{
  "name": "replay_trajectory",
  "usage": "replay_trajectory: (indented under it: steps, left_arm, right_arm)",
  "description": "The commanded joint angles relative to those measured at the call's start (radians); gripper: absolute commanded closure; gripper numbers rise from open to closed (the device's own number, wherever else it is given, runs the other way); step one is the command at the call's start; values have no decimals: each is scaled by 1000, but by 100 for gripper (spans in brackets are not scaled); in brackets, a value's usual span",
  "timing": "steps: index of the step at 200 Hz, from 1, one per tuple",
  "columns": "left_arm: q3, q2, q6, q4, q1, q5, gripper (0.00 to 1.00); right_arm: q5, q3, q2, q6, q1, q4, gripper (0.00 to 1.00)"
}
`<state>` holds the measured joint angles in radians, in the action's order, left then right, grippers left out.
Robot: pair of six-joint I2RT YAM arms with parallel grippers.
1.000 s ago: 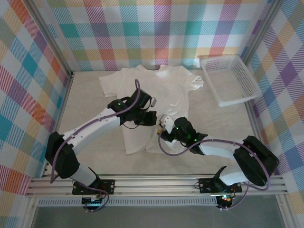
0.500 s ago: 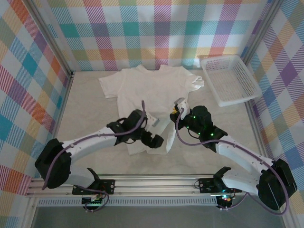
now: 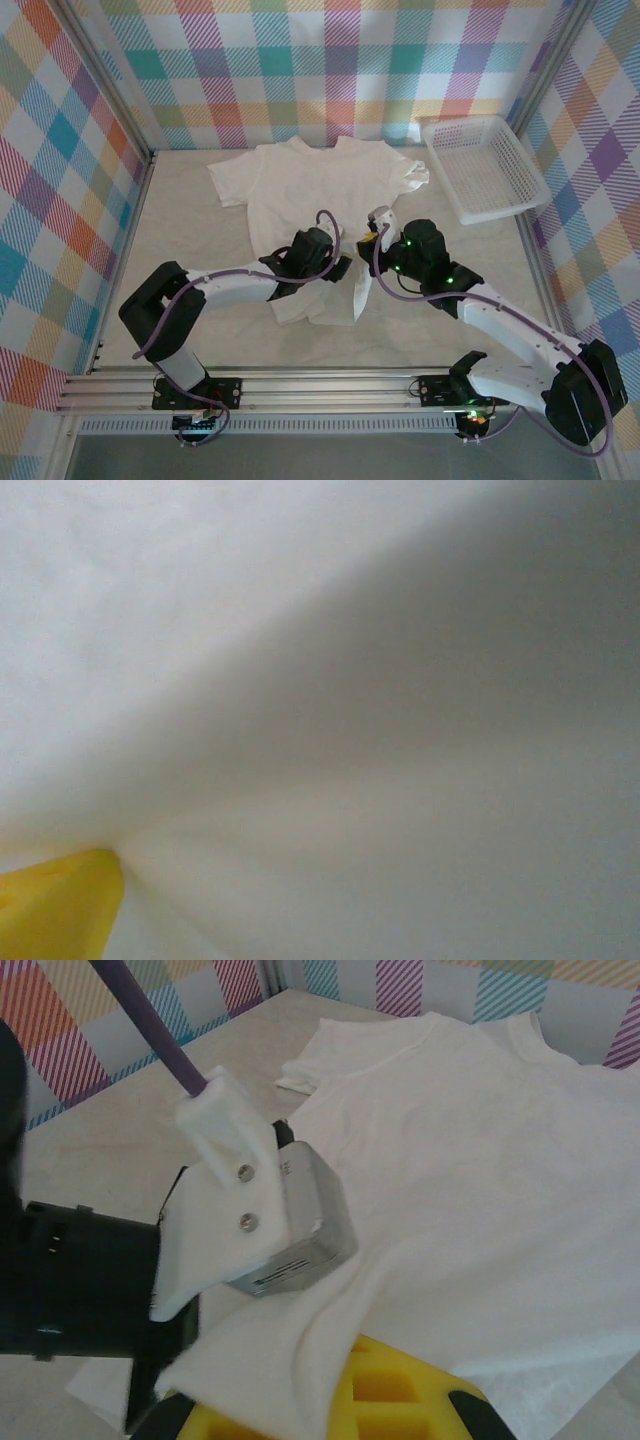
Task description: Fold the inside-out t-shirt
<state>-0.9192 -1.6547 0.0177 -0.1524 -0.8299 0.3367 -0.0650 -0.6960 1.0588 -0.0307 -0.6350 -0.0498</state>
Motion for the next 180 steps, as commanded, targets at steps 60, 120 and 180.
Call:
replay_trajectory:
  steps: [60, 120, 180]
  left_arm:
    - [-168, 254, -99, 376, 178, -397, 100]
    - [-370, 205, -321, 556, 178, -475, 100]
    - [-574, 149, -332, 694, 179, -448, 100]
  right_arm:
    - [429, -14, 80, 239, 43, 156, 85]
    - [16, 5, -70, 111, -143, -54, 48]
    - [390, 1, 353, 557, -314, -569, 98]
